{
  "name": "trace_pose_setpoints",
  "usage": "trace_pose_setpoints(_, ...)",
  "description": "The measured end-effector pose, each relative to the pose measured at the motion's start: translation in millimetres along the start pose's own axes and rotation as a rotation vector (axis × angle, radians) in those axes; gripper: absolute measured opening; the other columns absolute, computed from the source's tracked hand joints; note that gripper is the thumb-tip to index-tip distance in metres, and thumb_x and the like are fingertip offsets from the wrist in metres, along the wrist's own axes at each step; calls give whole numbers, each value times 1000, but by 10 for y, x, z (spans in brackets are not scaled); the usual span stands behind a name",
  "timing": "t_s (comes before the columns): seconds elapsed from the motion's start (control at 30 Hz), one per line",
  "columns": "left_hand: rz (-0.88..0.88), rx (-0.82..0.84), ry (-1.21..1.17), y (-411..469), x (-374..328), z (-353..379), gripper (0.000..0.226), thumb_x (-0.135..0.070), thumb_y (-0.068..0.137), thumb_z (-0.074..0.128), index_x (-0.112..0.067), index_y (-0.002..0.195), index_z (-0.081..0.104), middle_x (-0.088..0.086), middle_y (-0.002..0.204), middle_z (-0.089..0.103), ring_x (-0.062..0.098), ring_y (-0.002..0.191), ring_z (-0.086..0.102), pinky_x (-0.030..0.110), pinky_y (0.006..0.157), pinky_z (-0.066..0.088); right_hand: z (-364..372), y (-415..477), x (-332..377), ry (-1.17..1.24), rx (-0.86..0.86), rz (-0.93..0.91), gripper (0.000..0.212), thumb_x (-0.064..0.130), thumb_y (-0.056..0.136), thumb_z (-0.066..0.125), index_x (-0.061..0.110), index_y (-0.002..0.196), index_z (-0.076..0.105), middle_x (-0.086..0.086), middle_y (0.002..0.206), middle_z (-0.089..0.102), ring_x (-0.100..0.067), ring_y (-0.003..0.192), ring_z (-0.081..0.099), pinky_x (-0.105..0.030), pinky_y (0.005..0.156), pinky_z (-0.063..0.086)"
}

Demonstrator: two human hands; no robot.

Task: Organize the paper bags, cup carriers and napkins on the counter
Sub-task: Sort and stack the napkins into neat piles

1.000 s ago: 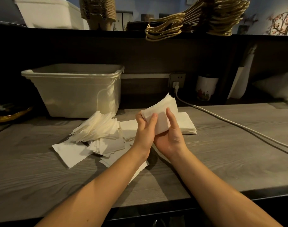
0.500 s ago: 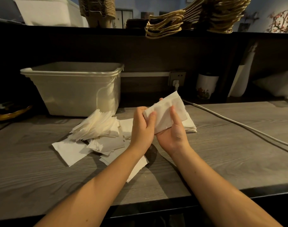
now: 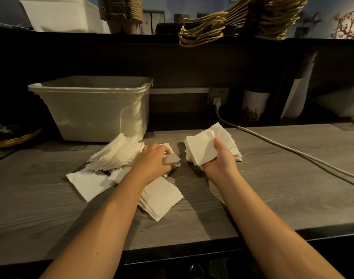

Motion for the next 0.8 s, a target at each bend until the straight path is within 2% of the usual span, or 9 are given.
trace_pose_setpoints(0.13, -4, 22, -12, -8, 6, -17, 45, -35, 86, 60, -30, 128, 46, -5, 141, 37, 19, 128, 34, 36, 99, 35, -6, 26, -19, -31, -4, 33, 29, 19, 96, 52, 17, 122, 39, -9, 98, 57, -26, 92, 57, -48, 90, 47)
trace_pose_setpoints(0.23, -2, 33, -38, 2, 20, -15, 43, -33, 88, 58, -30, 128, 47, -5, 141, 38, 19, 129, 34, 35, 100, 35, -8, 34, -32, -51, 13, 43, 23, 19, 96, 51, 16, 115, 39, -10, 100, 58, -29, 103, 56, -50, 98, 44)
trace_pose_setpoints(0.37, -9, 67, -171, -9, 63, -44, 40, -25, 90, 57, -29, 129, 49, -4, 140, 39, 18, 126, 36, 33, 101, 37, -4, 37, -39, -61, 44, 48, 23, 19, 97, 50, 15, 118, 41, -11, 104, 59, -30, 105, 56, -52, 100, 43)
trace_pose_setpoints(0.5, 6, 118, -162, -22, 78, -46, 48, -16, 87, 56, -31, 131, 46, -4, 140, 38, 17, 124, 37, 35, 99, 40, -6, 32, -47, -72, 47, 55, 24, 20, 96, 50, 16, 118, 40, -12, 108, 57, -31, 112, 54, -51, 98, 43)
trace_pose_setpoints(0.67, -44, -15, -278, -31, 129, -157, 39, -13, 94, 39, -25, 130, 47, 2, 119, 54, 18, 97, 54, 30, 77, 44, 1, 43, -56, -73, 69, 70, 33, 20, 96, 51, 13, 127, 42, -15, 123, 56, -32, 114, 55, -53, 100, 42)
trace_pose_setpoints(0.8, -25, -34, -294, -5, 179, -182, 39, -2, 90, 42, -23, 120, 55, -4, 109, 55, 13, 94, 51, 19, 65, 40, 1, 34, -49, -75, 66, 75, 31, 20, 96, 51, 15, 125, 41, -15, 123, 56, -32, 114, 54, -52, 98, 43)
Point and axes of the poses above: each hand's wrist, its own y-axis towards the middle knuckle, its own z-axis out of the palm, x = y × z, the point moved 5 cm from there along y, towards the middle knuckle
